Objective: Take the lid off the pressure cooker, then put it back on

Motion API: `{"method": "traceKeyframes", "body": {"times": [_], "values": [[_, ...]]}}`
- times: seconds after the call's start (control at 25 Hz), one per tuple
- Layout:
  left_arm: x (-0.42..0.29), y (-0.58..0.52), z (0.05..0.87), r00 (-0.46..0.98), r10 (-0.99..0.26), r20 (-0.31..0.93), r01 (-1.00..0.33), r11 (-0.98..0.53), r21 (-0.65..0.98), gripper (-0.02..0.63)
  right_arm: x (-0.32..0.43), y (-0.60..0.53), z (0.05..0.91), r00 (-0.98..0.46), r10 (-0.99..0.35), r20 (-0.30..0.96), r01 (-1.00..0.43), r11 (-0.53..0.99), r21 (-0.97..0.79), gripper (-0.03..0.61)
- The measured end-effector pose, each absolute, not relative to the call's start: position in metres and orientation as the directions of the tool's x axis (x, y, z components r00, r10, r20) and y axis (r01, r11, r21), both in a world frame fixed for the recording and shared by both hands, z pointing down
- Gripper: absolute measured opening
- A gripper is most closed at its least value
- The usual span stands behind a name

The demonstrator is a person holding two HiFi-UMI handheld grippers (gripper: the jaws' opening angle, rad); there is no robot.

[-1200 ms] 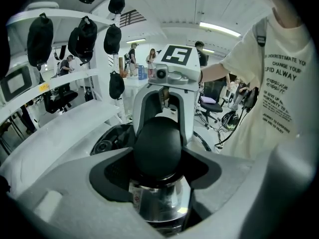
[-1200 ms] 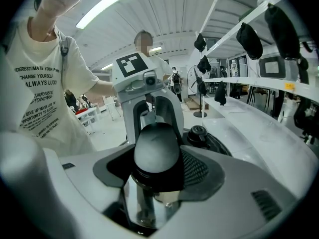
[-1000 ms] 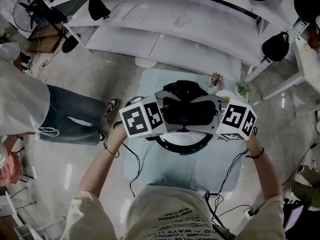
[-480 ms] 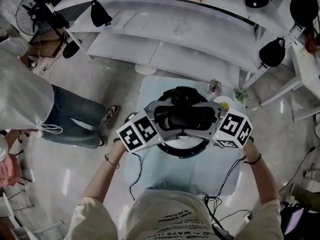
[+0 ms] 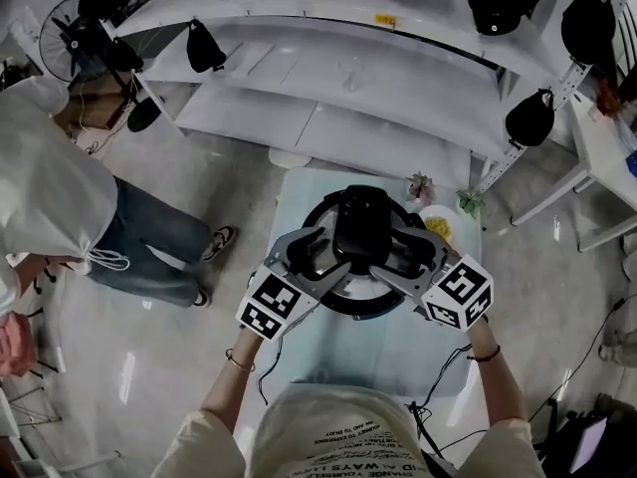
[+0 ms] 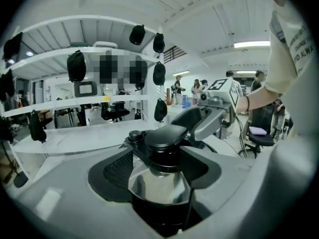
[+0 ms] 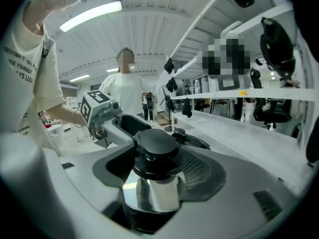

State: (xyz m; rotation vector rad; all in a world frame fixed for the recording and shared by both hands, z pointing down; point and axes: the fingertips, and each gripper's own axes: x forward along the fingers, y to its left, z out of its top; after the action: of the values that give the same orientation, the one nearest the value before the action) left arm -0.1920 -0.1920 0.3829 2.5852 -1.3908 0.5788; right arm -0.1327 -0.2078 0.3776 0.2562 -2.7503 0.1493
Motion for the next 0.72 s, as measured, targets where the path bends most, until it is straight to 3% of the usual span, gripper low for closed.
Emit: {"method": "traceKeyframes", "body": {"times": [0.2, 0.28, 0.44, 0.72], "values": [[-0.198, -0.172, 0.375, 0.427, -0.83, 0.359, -0.882, -0.469, -0.035, 0.287, -0.115, -0.2, 0.364, -0.915, -0.295, 0.275, -0.329, 0.94, -0.089, 0.276], [-0.197, -0.163, 0.37, 0.4, -0.852, 0.339, -0.899, -0.436, -0.034, 0.25, -0.107, -0.193, 0.356, -0.914, -0.332, 0.232, -0.362, 0.926, -0.104, 0.257], [-0.192, -0.146, 0.359, 0.358, -0.888, 0.288, -0.923, -0.384, -0.038, 0.141, -0.095, -0.178, 0.346, -0.908, -0.379, 0.178, -0.402, 0.907, -0.122, 0.182], [-0.179, -0.128, 0.343, 0.369, -0.901, 0.23, -0.923, -0.383, -0.019, 0.074, -0.066, -0.166, 0.334, -0.864, -0.491, 0.115, -0.503, 0.853, -0.138, 0.052]]}}
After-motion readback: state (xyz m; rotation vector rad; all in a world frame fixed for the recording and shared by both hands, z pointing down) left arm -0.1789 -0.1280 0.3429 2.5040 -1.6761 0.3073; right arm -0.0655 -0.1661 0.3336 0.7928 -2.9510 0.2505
